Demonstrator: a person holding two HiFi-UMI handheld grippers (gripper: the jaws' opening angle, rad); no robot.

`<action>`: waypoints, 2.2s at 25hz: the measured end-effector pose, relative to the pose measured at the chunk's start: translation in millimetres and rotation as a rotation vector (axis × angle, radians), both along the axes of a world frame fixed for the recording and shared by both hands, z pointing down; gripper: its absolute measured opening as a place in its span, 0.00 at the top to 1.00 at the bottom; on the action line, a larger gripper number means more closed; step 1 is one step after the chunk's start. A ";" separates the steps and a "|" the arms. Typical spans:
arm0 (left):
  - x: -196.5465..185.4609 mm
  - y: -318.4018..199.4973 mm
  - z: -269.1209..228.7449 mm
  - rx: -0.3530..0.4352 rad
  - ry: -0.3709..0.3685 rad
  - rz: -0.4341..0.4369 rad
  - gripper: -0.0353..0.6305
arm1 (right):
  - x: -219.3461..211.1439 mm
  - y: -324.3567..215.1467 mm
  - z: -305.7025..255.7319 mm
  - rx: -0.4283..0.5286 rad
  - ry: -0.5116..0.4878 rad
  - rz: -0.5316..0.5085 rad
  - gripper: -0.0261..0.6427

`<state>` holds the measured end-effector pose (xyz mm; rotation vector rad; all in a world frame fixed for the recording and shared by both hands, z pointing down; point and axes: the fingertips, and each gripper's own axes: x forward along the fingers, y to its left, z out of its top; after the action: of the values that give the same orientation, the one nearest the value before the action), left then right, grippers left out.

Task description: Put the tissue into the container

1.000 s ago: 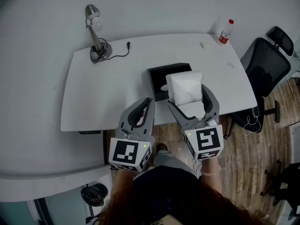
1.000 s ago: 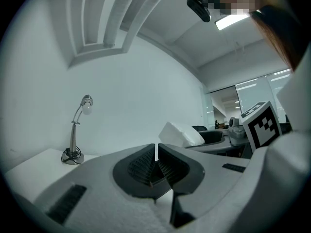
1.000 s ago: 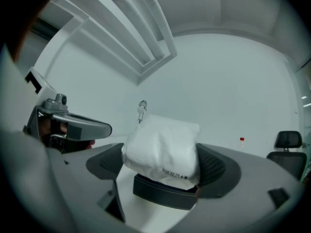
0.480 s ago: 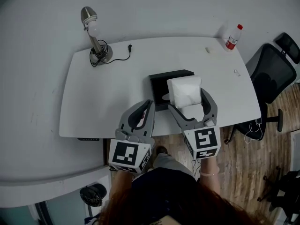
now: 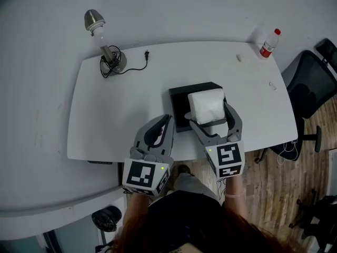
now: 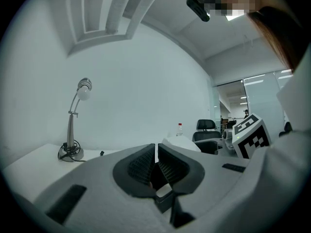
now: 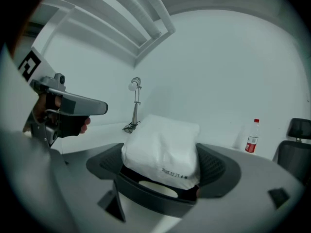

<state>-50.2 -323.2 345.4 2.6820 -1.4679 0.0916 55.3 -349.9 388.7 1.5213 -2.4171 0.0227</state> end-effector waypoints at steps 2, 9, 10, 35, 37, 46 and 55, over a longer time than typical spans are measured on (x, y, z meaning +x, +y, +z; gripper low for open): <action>-0.4 -4.0 2.8 -0.007 -0.002 -0.003 0.88 | -0.3 -4.3 7.2 -0.017 0.007 -0.004 0.29; -1.6 -15.7 15.7 -0.039 -0.015 -0.007 0.88 | -5.5 -14.6 29.3 -0.082 0.033 -0.023 0.29; -1.5 -17.2 16.3 -0.041 -0.016 -0.009 0.88 | -5.4 -15.8 32.1 -0.091 0.032 -0.022 0.29; 11.7 -30.0 41.3 -0.115 -0.035 0.000 0.88 | -7.8 -30.9 67.1 -0.269 0.101 0.007 0.29; 12.4 -29.8 41.7 -0.115 -0.037 0.001 0.88 | -6.1 -32.1 66.0 -0.253 0.108 0.020 0.29; 10.3 -25.5 38.8 -0.112 -0.036 -0.006 0.88 | -6.4 -29.3 61.3 -0.237 0.077 0.001 0.30; -4.1 -12.4 32.4 -0.099 -0.026 -0.035 0.88 | -9.5 -14.2 38.7 -0.181 -0.003 0.000 0.30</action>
<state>-54.2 -335.6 377.8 2.5856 -1.4764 0.1928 45.8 -364.0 427.5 1.4418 -2.3455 0.2367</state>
